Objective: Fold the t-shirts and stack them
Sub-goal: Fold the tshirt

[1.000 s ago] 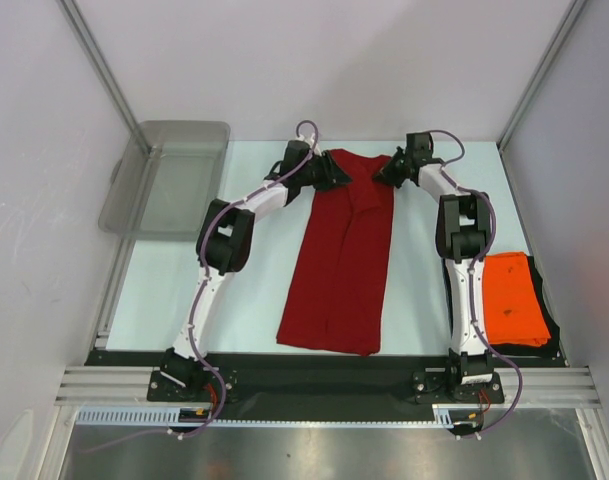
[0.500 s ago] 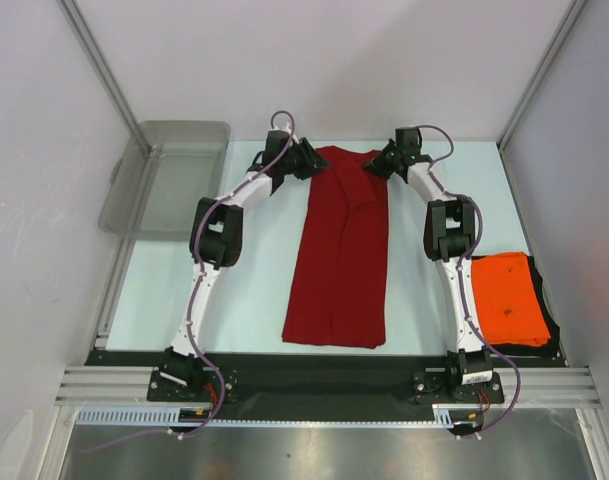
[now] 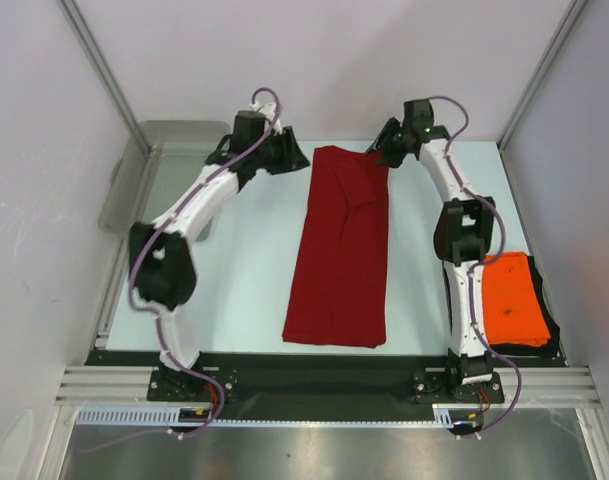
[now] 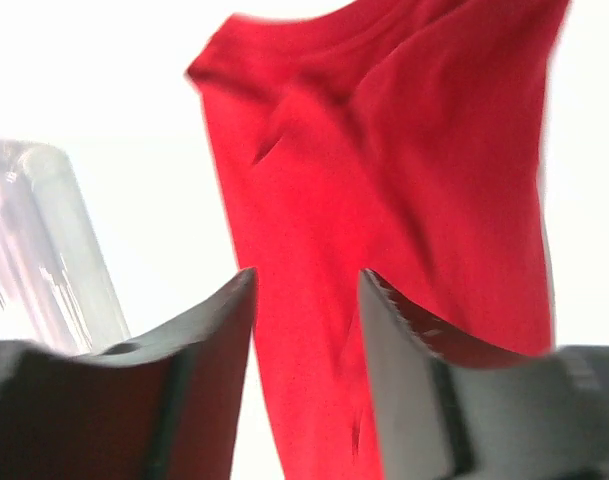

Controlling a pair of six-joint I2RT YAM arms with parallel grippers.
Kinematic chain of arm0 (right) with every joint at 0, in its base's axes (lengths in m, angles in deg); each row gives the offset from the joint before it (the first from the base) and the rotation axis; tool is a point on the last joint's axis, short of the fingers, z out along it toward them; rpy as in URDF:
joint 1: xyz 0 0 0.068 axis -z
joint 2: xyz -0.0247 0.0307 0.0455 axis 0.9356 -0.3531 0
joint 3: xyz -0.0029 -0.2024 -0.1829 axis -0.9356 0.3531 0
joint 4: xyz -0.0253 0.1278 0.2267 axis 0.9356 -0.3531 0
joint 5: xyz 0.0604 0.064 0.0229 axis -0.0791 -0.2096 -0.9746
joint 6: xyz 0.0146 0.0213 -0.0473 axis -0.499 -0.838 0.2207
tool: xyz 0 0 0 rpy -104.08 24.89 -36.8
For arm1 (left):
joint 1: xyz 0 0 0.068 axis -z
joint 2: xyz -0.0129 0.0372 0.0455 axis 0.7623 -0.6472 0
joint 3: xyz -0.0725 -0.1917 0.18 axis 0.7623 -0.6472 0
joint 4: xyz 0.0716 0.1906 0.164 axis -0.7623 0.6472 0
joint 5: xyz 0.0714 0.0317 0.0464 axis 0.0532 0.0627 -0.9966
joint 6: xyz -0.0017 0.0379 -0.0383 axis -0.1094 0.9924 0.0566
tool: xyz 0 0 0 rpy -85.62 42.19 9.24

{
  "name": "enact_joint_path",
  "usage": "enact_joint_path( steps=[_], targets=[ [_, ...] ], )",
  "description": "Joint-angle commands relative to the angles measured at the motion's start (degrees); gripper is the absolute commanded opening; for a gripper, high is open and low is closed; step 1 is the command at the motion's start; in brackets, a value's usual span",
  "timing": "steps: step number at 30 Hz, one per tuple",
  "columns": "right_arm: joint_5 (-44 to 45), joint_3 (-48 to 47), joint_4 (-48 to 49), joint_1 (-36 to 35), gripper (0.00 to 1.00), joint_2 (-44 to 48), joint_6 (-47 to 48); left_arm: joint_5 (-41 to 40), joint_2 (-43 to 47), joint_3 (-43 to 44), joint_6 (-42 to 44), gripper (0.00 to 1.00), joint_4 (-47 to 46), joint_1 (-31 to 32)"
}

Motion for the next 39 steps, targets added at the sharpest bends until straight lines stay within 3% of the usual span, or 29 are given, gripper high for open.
enact_joint_path(
  steps=[1, 5, 6, 12, 18, 22, 28, 39],
  targets=[
    [1.24, 4.19, -12.30, -0.80, 0.55, 17.50, 8.77, -2.34, 13.02, -14.63, 6.61, 0.51, 4.86, 0.63],
    [2.12, 21.93, -15.56, -1.59, 0.68, 31.03, 13.79, -1.81, 28.46, -30.01, 6.79, 0.52, 7.76, 1.94],
    [1.08, 30.85, -13.91, -1.68, 0.71, 37.06, 14.23, -1.64, 31.21, -35.79, 6.53, 0.55, 7.85, 2.21],
    [-4.37, 64.88, -6.96, -3.44, 0.78, 60.45, 14.23, 3.45, 45.28, -55.23, 1.08, 0.57, 5.92, 2.82],
    [-12.28, 86.28, -5.46, -5.11, 0.79, 74.89, 12.92, 7.77, 43.90, -62.99, -1.99, 0.58, 6.71, 3.44],
    [-16.93, 103.13, 0.33, -8.18, 0.77, 85.78, 5.21, 5.24, 42.93, -66.07, -5.07, 0.58, 7.67, 6.07],
    [-20.46, 117.31, 9.13, -9.94, 0.67, 91.96, -1.58, 5.75, 41.17, -71.43, -9.03, 0.59, 3.64, 11.51],
    [-17.48, 120.76, 9.84, -11.00, 0.58, 90.20, -1.93, 3.46, 38.63, -75.04, -10.44, 0.58, 0.47, 13.11]
  ],
)
